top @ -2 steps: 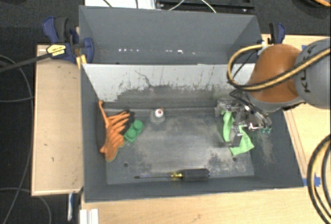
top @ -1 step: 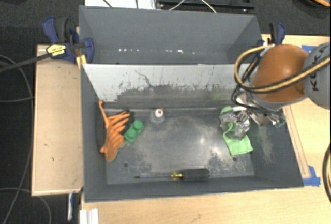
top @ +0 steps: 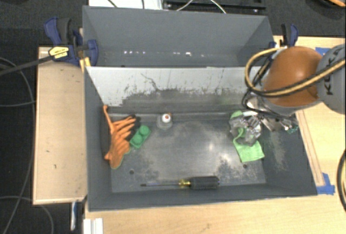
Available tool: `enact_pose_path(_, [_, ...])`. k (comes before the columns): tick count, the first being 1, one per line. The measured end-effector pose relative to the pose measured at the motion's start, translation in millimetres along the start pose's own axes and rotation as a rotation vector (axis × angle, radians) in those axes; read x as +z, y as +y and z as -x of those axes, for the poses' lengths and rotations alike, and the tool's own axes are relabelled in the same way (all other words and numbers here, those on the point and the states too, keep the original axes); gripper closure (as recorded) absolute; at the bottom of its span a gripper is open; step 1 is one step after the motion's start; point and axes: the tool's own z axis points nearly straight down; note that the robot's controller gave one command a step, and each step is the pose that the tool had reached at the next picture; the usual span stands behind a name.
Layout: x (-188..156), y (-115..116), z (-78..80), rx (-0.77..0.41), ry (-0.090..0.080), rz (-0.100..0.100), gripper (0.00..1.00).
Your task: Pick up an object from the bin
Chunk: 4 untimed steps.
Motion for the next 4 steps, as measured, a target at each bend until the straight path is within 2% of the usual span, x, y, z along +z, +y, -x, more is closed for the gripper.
enact_pose_path(1, [-13.8, -11.6, -33.1, 0.013, -0.002, -0.003, 1.0])
enact_pose_path(2, [-20.0, 2.4, -51.7, -0.024, -0.001, -0.001, 1.0])
enact_pose_path(3, [-58.5, -1.7, -50.8, -0.049, -0.008, -0.008, 1.0])
enact_pose_path(4, [2.8, -1.9, -77.2, -0.029, -0.004, 0.0, 1.0])
